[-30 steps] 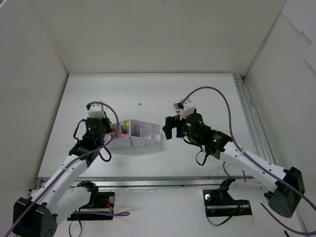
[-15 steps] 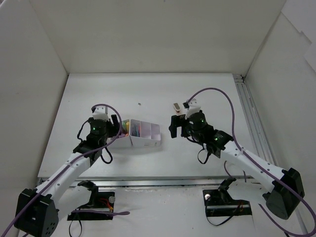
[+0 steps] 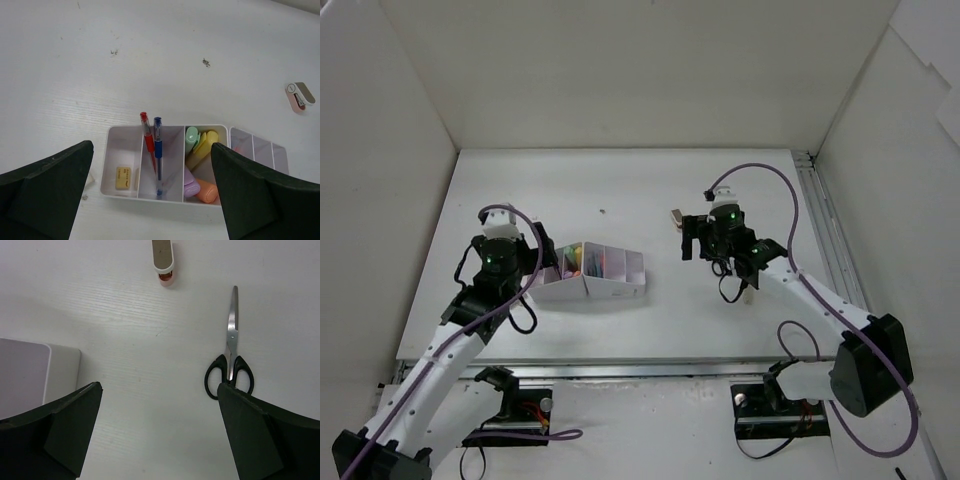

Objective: Sort the stationery into containers
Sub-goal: Pick up the stapler from the center of the board, then place the stapler in the storage box.

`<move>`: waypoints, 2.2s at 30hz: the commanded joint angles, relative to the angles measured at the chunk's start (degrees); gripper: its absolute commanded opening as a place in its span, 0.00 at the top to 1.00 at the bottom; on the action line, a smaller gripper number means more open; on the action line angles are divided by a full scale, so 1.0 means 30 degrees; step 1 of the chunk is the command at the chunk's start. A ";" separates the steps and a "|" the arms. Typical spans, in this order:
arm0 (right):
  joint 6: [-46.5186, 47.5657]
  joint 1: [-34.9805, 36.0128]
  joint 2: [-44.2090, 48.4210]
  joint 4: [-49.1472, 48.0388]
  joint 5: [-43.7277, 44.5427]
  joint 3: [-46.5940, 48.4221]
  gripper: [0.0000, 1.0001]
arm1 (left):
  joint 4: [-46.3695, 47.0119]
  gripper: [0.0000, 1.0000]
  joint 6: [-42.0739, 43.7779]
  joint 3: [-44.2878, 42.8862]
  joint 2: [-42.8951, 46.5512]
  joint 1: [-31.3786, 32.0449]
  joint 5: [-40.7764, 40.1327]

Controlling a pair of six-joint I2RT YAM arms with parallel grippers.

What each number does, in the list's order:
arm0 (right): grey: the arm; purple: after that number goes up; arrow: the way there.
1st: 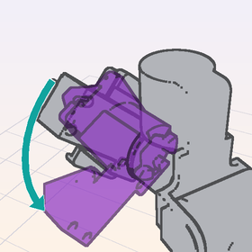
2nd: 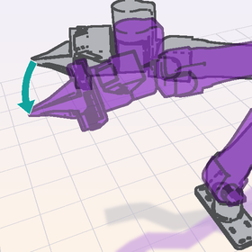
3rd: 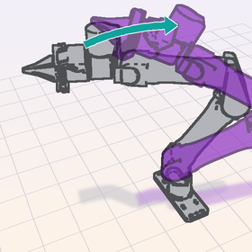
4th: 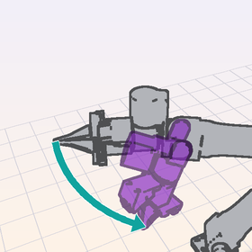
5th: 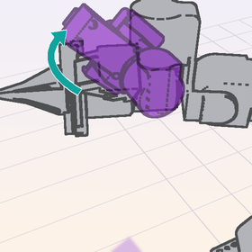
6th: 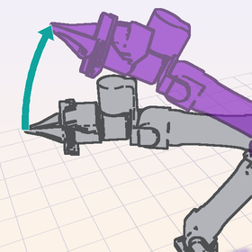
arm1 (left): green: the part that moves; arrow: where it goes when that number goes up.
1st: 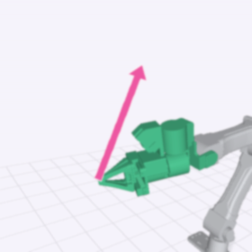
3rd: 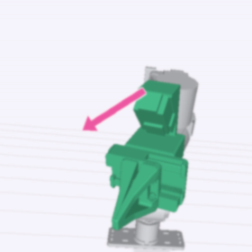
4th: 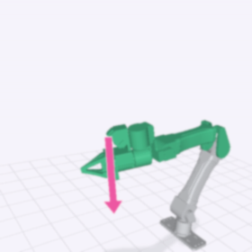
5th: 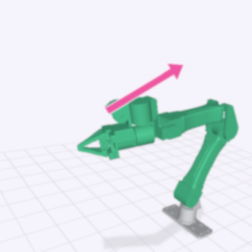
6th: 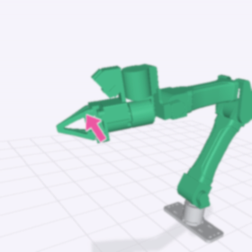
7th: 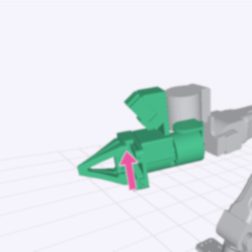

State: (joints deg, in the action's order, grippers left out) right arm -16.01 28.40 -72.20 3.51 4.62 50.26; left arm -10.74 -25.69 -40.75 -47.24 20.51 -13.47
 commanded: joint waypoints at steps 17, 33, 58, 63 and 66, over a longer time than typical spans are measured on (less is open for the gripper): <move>0.3786 -0.2319 -1.4333 0.1173 -0.3797 1.2306 0.10 | -0.4914 0.01 -0.2008 -0.1679 0.1158 -0.0920 -0.2333; 0.3754 -0.2612 -1.6626 0.1526 -0.4587 1.5004 0.81 | -0.5469 0.00 -0.3446 -0.1240 0.1246 -0.2177 -0.2043; -0.2807 0.5147 -0.2504 -0.2252 -0.0281 0.4076 0.97 | -1.0100 0.00 -0.8925 -0.0918 0.3882 -0.2179 -0.3799; -0.3569 0.5854 -0.2592 -0.2341 0.0774 0.4077 0.97 | -1.0481 0.01 -0.9218 -0.0801 0.4497 -0.2179 -0.3653; -0.4008 0.6117 -0.2679 -0.2399 0.0744 0.4018 0.97 | -1.0979 0.01 -0.9482 -0.0860 0.4878 -0.2179 -0.3770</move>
State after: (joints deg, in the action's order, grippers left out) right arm -25.19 46.24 -81.45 1.13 3.75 61.54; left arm -42.72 -52.27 -42.48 -33.21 14.28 -23.38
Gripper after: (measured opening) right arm 0.299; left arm 0.996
